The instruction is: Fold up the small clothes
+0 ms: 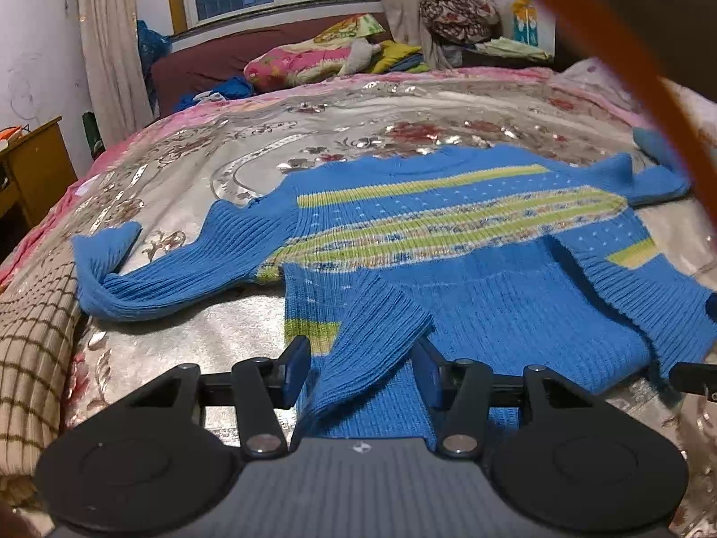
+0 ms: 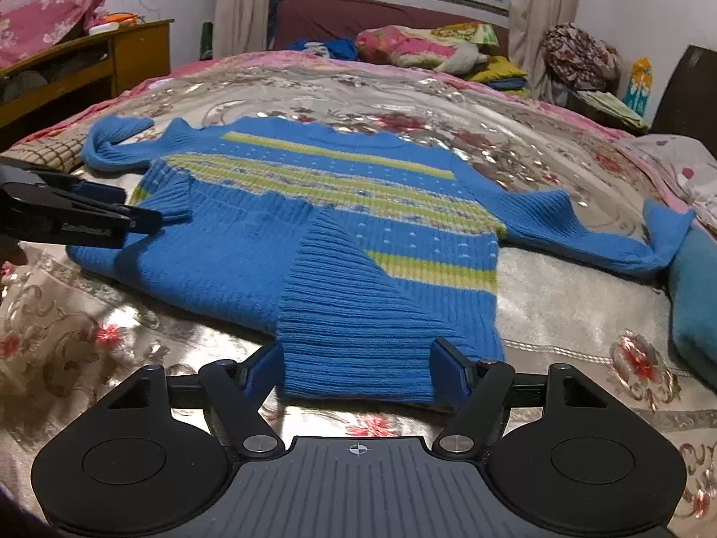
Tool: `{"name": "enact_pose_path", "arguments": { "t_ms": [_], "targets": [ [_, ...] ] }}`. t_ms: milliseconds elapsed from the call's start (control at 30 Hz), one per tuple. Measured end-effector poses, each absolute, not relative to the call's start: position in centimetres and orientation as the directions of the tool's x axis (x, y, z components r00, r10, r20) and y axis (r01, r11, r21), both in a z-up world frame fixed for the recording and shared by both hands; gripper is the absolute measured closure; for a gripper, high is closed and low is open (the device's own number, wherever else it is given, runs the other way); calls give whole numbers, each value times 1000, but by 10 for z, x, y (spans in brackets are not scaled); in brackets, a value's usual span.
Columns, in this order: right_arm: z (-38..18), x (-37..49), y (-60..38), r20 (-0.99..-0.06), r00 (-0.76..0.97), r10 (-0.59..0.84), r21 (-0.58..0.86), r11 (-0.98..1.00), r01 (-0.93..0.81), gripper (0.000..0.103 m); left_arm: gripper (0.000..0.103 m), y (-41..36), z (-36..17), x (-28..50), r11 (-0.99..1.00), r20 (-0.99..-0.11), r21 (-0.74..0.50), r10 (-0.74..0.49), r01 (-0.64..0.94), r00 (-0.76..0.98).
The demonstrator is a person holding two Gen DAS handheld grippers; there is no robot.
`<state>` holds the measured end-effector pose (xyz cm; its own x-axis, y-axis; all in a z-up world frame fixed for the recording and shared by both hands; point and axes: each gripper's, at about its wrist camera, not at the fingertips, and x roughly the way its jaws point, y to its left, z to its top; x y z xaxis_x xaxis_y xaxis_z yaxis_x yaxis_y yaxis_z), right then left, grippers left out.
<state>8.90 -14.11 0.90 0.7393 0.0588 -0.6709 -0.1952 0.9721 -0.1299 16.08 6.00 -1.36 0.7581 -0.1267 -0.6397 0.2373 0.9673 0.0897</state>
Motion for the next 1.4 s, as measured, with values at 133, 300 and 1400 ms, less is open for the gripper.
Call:
{"name": "enact_pose_path", "arguments": {
  "t_ms": [133,300,1400],
  "targets": [
    [8,93,-140,-673,737,56,-135,971,-197,31,45,60,-20,169,966,-650,102,-117,239,751],
    [8,96,-151,-686,725,57,-118,975,-188,62,57,69,-16,173,975,-652,37,-142,218,745],
    [27,78,-173,-701,695,159,-34,966,-256,90,39,66,-12,171,963,-648,118,-109,241,753]
  ]
}}
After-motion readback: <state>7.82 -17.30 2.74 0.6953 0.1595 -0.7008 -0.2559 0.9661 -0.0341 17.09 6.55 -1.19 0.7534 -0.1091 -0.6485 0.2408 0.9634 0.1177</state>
